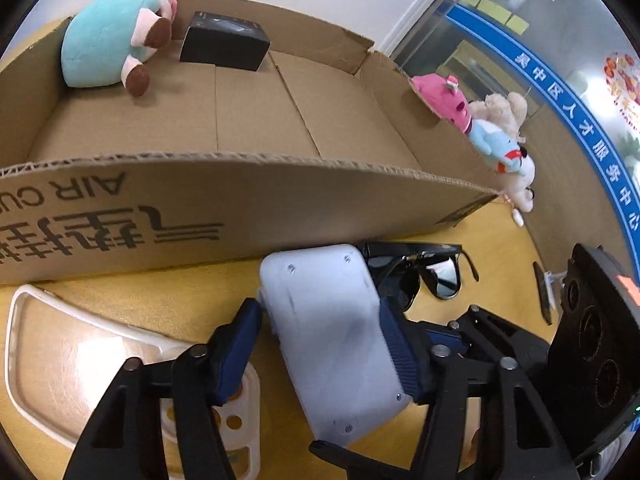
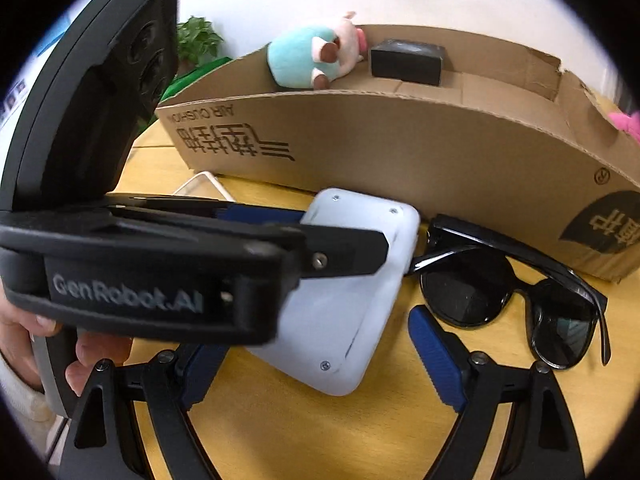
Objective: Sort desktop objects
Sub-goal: 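Grasp the white power bank with the left gripper, then lift the power bank into the cardboard box beside the charger and release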
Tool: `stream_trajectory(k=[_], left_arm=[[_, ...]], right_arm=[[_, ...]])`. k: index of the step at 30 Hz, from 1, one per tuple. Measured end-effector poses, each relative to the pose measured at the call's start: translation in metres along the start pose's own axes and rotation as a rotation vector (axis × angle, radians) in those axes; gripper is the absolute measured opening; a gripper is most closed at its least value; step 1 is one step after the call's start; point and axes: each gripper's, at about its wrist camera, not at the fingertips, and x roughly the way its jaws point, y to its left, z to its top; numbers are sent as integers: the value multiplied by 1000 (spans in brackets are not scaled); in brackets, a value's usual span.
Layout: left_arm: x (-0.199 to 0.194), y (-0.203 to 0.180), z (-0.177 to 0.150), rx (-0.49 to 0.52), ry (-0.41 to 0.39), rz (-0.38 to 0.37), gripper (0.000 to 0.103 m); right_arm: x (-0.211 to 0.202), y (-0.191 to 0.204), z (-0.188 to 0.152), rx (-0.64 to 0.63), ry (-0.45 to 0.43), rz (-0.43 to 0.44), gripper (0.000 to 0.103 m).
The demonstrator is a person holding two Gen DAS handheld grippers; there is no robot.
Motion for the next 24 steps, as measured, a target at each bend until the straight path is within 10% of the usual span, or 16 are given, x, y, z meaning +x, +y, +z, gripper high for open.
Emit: stream_trajectory(k=[13, 24], left_arm=[[-19, -39, -58, -47, 61, 13, 44], [-85, -56, -43, -10, -101, 76, 30]], right_arm=[[-39, 8, -49, -66, 23, 44, 77], [-70, 26, -30, -99, -105, 39, 75]])
